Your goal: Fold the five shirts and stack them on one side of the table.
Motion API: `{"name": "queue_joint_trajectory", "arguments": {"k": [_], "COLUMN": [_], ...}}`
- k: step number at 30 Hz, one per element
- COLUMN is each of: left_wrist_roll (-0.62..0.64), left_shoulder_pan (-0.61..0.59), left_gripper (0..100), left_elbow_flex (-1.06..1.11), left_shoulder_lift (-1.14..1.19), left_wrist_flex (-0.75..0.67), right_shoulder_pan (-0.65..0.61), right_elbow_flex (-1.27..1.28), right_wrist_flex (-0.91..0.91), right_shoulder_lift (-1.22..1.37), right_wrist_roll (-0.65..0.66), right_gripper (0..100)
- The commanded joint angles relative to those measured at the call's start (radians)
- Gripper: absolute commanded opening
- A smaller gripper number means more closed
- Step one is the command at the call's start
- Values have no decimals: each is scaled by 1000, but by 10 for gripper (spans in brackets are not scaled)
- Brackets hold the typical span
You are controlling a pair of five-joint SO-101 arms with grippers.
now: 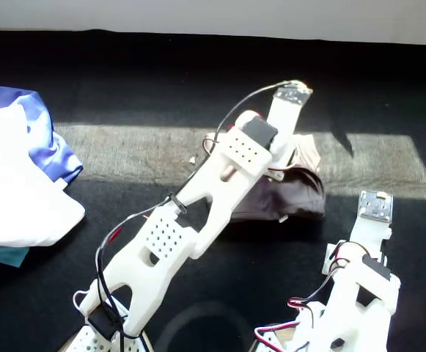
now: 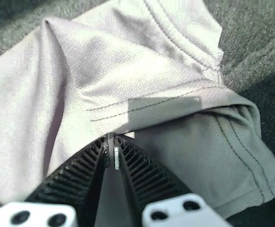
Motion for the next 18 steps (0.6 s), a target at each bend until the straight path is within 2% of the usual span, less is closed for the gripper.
{"name": "queue_joint_trajectory", "arguments": {"k": [1, 9, 11, 13, 18], "left_wrist_roll": [2, 0, 0, 0, 0], "left_shoulder_pan": [2, -2, -24, -58, -91], "left_gripper": [9, 9, 9, 9, 9], "left_elbow_flex": [-2, -7, -24, -74, -199], "left_shoulder_lift": [-12, 90, 93, 59, -21], "left_wrist_flex": [-104, -480, -512, -404, 3], "right_shoulder_pan": [8, 8, 8, 8, 8], "right_elbow_flex": [22, 22, 22, 22, 22], "right_wrist_flex": [-16, -16, -16, -16, -16], "right_shoulder_lift": [-1, -1, -1, -1, -1], "right_wrist_roll": [11, 11, 11, 11, 11], "right_gripper": [138, 138, 138, 138, 138]}}
